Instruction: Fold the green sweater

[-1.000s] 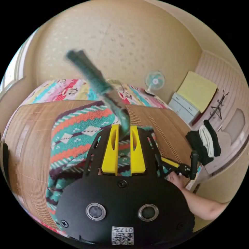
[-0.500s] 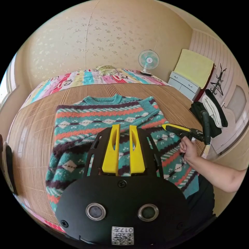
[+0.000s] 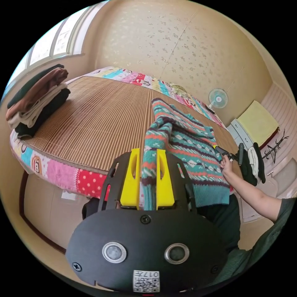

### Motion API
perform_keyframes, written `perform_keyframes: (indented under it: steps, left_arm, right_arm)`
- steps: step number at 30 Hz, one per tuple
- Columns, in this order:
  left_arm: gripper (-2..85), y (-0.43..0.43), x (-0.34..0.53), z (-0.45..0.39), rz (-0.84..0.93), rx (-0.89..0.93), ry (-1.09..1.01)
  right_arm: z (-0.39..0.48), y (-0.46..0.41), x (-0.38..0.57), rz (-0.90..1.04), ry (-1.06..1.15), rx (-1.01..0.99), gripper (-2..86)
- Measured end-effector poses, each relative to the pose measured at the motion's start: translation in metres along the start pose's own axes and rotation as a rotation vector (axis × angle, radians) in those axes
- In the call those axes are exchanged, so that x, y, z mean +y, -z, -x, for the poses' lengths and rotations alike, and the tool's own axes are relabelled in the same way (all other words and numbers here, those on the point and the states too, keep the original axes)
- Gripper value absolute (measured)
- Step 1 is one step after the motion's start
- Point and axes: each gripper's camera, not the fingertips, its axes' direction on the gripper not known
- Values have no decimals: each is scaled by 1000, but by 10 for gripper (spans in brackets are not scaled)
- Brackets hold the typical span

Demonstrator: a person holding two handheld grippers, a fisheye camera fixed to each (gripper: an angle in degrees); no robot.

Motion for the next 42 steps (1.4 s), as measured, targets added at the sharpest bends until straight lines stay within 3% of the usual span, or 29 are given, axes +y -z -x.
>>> perform_keyframes:
  steps: [9,13,15,20,27,31,34,37,39,42]
  left_arm:
    - [88,15,41,19,118,48,-34]
    - [86,15,51,20,138,37,-44]
    - [87,14,53,25,155,59,-54]
    - [99,10,53,44,212,98,-81]
    - [114,-10,41,78,256,181,-80]
    - [132,-45,31,83,394,279,-90]
    - [81,-74,29,87,535,237,-76]
    - [47,-73,30,99,522,268,-73]
    - [44,-59,31,109,469,361,-93]
    - [42,-30,33,149,313,675,16]
  right_arm:
    - [31,-7,-24,53,63,156,6]
    - [36,-11,-44,161,78,195,9]
    - [31,-4,-50,231,34,160,12]
    - [20,91,4,88,19,-77,41]
    - [-31,181,113,110,-136,-76,88]
    - [-79,208,152,159,-307,-185,99]
    - [-95,210,164,181,-351,-212,110]
    - [-109,207,163,213,-376,-268,127]
    - [-118,208,159,226,-396,-285,135]
    - [-133,211,149,253,-395,-321,146]
